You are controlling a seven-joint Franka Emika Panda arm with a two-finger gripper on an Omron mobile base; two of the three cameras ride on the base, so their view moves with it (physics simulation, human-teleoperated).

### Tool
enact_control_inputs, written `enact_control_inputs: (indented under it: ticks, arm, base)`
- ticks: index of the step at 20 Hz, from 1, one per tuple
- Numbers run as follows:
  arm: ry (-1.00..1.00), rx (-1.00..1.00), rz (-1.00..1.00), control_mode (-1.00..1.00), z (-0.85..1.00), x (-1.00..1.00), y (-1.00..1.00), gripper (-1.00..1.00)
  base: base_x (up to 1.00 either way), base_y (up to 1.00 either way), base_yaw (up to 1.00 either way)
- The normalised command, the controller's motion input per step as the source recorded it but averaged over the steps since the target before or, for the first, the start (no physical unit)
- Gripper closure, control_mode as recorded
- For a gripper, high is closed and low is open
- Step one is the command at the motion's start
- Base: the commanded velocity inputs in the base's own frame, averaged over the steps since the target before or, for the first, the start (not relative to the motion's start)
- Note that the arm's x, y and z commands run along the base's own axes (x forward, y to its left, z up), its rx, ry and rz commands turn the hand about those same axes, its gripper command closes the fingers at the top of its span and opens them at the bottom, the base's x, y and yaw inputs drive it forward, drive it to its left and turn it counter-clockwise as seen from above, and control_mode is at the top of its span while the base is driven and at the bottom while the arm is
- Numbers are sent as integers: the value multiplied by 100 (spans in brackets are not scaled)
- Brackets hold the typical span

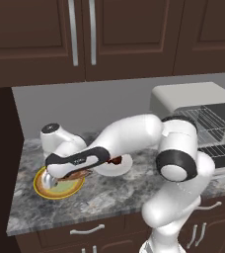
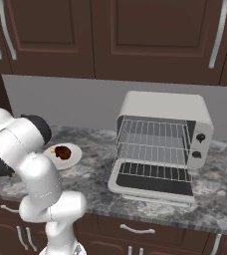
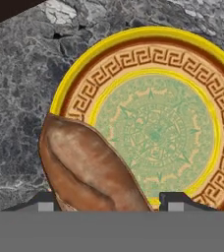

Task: Open the toaster oven door. Place the baguette on the bottom rack in the toaster oven and place the steak on the top rack.

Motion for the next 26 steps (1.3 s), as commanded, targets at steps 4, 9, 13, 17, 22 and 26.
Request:
enact_control_inputs:
  ticks: [4,9,13,17,22,26]
  arm:
    - [-20,11,-2,-100,34,-41,-42,100]
    - [-13,13,-9,-100,35,-35,-41,100]
    - [-2,11,-2,-100,33,-29,-44,100]
    - [0,7,10,-100,30,-33,-51,100]
    - [0,2,22,-100,28,-34,-51,100]
    - [0,0,24,-100,24,-37,-52,100]
  base:
    - [0,0,0]
    - [0,0,0]
    - [0,0,0]
    - [0,0,0]
    - [0,0,0]
    - [0,0,0]
